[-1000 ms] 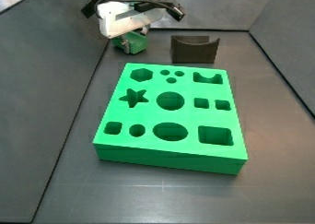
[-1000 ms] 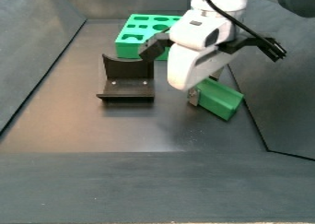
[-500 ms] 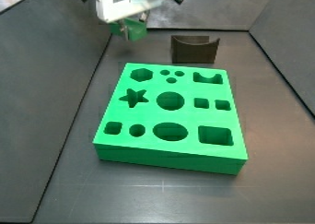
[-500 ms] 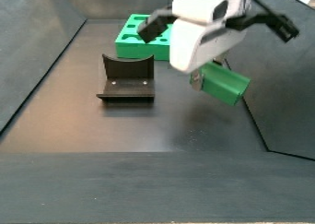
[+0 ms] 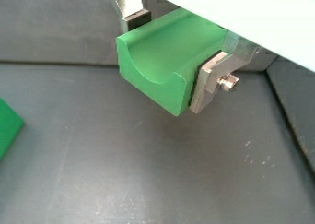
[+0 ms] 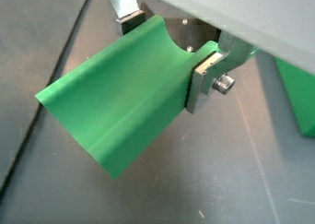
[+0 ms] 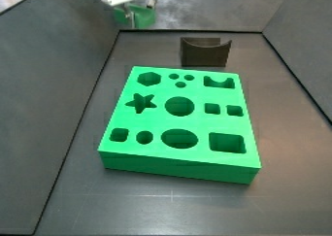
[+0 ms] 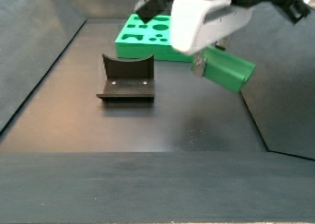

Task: Pick up the arch object. Move up. Place the arch object on the fixture. Regrasp the arch object. Move to above the board. Insert the arch object.
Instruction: Place the arch object on the fixture.

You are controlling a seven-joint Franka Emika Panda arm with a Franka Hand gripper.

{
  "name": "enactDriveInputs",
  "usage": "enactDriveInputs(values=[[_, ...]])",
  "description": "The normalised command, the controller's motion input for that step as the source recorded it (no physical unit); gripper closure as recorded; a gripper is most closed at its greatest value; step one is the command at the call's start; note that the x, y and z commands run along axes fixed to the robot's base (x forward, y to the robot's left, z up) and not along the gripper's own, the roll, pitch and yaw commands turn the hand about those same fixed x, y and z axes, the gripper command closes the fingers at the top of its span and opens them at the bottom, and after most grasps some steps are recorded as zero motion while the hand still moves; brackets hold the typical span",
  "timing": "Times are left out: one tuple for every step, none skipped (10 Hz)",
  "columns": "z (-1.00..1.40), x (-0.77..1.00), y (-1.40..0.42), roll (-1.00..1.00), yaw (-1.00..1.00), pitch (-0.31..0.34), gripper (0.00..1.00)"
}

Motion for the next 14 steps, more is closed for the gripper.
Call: enactDriveInputs(values=[[1.0, -0.02, 0.0, 0.06, -0.01, 0.039, 1.0], [1.0, -0.03, 0.01, 0.08, -0.01, 0.05, 1.0], [1.0, -0.03, 0.01, 0.09, 0.0, 0.053, 1.0], [0.96, -0.03, 0.01, 0.1, 0.01, 0.055, 1.0], [0.78, -0.02, 0.01, 0.1, 0.02, 0.065, 1.0], [0.63, -0.02, 0.01, 0.11, 0.02, 0.074, 1.0], [0.49, -0.01, 0.01, 0.12, 0.03, 0.082, 1.0], [0.35, 0.0, 0.0, 0.11, 0.03, 0.09, 1.0], [0.27, 1.0, -0.3, 0.04, -1.0, 0.066, 1.0], [0.22, 1.0, -0.29, 0.04, -1.0, 0.074, 1.0], [0.19, 1.0, -0.25, 0.04, -1.0, 0.091, 1.0], [0.18, 1.0, -0.22, 0.03, -1.0, 0.117, 1.0], [0.16, 1.0, -0.2, 0.03, -1.0, 0.139, 1.0], [0.14, 1.0, -0.17, 0.03, -1.0, 0.178, 1.0]])
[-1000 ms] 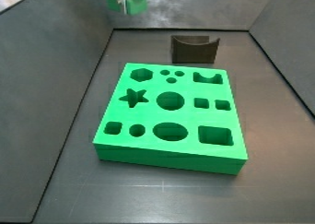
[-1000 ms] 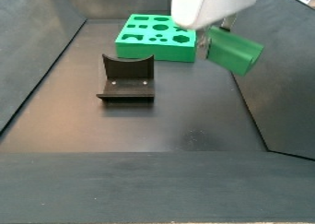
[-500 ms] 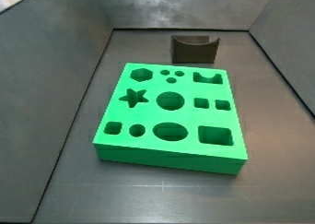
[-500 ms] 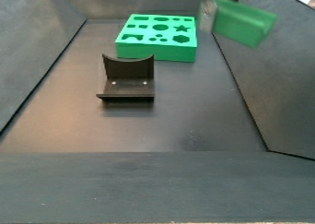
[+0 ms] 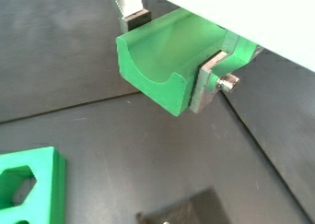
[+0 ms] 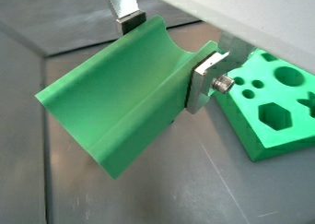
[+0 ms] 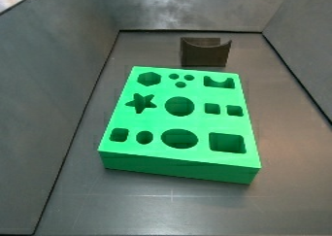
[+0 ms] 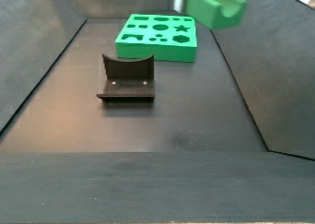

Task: Pick up the arch object. Move up. Place the arch object on the fixture. Regrasp the arch object. Move to above the board. Insert the arch object.
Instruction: Place the arch object on the fixture.

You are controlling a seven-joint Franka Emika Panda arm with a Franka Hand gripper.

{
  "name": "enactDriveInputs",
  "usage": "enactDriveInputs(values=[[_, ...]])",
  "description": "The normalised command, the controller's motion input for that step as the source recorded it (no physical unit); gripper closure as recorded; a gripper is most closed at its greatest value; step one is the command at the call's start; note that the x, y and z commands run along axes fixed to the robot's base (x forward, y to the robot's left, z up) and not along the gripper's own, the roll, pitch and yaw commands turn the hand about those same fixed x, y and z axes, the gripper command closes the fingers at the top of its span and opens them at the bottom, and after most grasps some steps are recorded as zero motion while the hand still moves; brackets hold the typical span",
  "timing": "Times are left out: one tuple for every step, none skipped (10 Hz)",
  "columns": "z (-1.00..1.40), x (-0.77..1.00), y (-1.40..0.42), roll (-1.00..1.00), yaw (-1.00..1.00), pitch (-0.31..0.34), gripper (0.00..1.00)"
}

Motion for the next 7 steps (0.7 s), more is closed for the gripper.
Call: enactDriveInputs(values=[[0.13, 1.0, -0.15, 0.03, -1.0, 0.216, 1.0], [0.11, 1.0, -0.13, 0.03, -1.0, 0.258, 1.0], [0.1, 1.0, -0.1, 0.03, -1.0, 0.332, 1.0], [0.09, 1.0, -0.09, 0.02, -0.76, 0.317, 1.0], [0.08, 1.0, -0.08, 0.02, -0.59, 0.295, 1.0], [0.06, 1.0, -0.06, 0.01, -0.27, 0.238, 1.0], [0.05, 1.0, -0.04, 0.0, -0.17, 0.217, 1.0]])
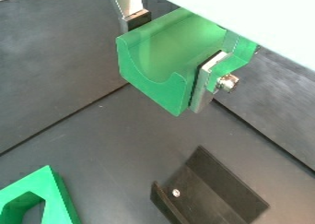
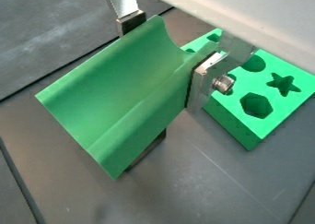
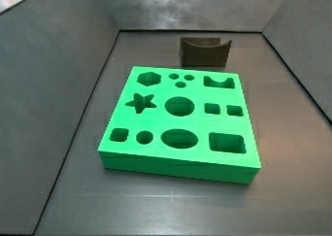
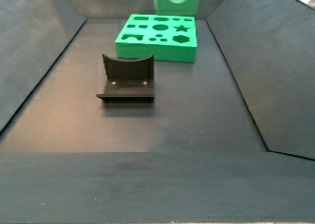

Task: Pick up the arch object. Move up. Place the arch object on the fixture. Regrasp the arch object. Move to above the board. Insert the arch object.
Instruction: Place the arch object on the fixture.

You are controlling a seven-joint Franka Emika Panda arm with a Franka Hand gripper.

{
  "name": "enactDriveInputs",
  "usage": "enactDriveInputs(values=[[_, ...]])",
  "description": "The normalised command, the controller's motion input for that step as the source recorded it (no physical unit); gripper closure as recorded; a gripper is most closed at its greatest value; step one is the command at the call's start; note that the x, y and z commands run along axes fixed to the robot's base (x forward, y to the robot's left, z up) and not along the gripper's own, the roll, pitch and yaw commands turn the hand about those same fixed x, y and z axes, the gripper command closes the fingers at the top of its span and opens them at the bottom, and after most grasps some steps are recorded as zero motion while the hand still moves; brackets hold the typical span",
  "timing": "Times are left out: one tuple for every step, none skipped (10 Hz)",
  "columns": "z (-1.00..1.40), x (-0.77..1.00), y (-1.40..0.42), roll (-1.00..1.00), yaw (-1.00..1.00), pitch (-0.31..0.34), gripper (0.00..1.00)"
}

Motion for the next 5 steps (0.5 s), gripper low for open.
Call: enactDriveInputs(values=[[0.04, 1.0, -0.03, -0.01, -0.06, 0.184, 1.0], [0.03, 1.0, -0.02, -0.02, -0.03, 0.171, 1.0], [-0.46, 1.0, -0.01, -1.0, -0.06, -0.064, 1.0], [-0.5, 1.0, 0.0, -1.0, -0.06, -0.067, 1.0], [-0.35, 0.95, 0.05, -1.0, -0.07, -0.074, 1.0]])
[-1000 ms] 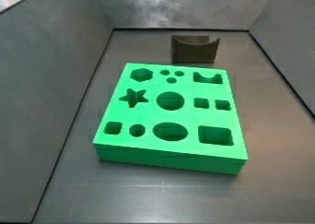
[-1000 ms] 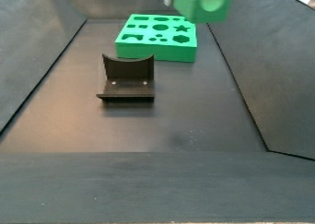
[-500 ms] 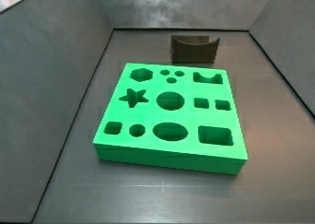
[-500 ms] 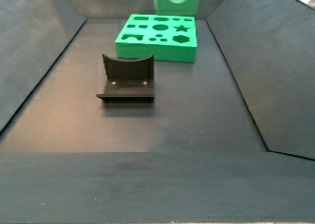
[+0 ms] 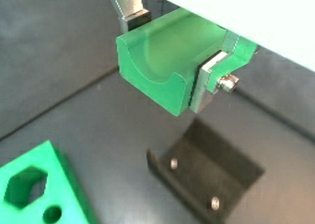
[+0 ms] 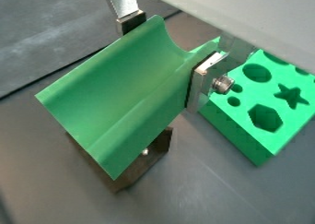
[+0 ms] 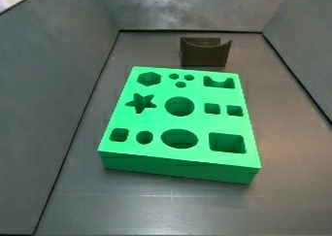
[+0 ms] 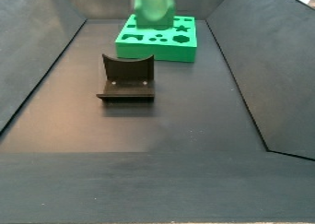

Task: Pick up the arch object. Move up. Place the arch object on the fixture. Regrasp the arch object. Move to above the board. Insert the arch object.
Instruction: Place the arch object on the fixture.

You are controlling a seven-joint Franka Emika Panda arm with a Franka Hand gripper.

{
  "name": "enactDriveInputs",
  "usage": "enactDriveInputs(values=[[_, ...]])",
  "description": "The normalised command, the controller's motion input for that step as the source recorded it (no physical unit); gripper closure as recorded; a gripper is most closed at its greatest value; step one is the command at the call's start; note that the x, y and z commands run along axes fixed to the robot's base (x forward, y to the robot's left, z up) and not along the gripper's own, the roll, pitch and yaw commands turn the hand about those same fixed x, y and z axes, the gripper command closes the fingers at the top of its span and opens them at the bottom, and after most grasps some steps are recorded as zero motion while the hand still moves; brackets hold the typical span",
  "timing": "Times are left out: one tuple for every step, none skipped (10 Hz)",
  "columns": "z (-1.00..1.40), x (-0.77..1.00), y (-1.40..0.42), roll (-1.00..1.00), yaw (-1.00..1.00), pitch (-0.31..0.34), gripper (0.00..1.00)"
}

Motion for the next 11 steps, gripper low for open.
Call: enactDriveInputs(values=[[-0.16, 0.83, 0.03, -1.0, -0.07, -0.063, 1.0], [-0.1, 0.72, 0.03, -1.0, -0.07, -0.05, 1.0], [-0.06, 0.62, 0.04, -1.0, -0.07, -0.028, 1.0], [-0.04, 0.54, 0.04, -1.0, -0.07, -0.004, 1.0], [-0.03, 0.44, 0.04, -1.0, -0.07, 0.017, 1.0], [-0.02, 0.37, 0.04, -1.0, -0.07, 0.032, 1.0], [-0.02, 0.28, 0.05, -1.0, -0.08, 0.055, 1.0], [-0.02, 0.23, 0.05, -0.95, -0.09, 0.064, 1.0], [-0.02, 0.15, 0.05, -0.73, -0.09, 0.068, 1.0], [-0.02, 0.08, 0.05, -0.55, -0.09, 0.065, 1.0], [-0.01, 0.06, 0.05, -0.37, -0.09, 0.049, 1.0]])
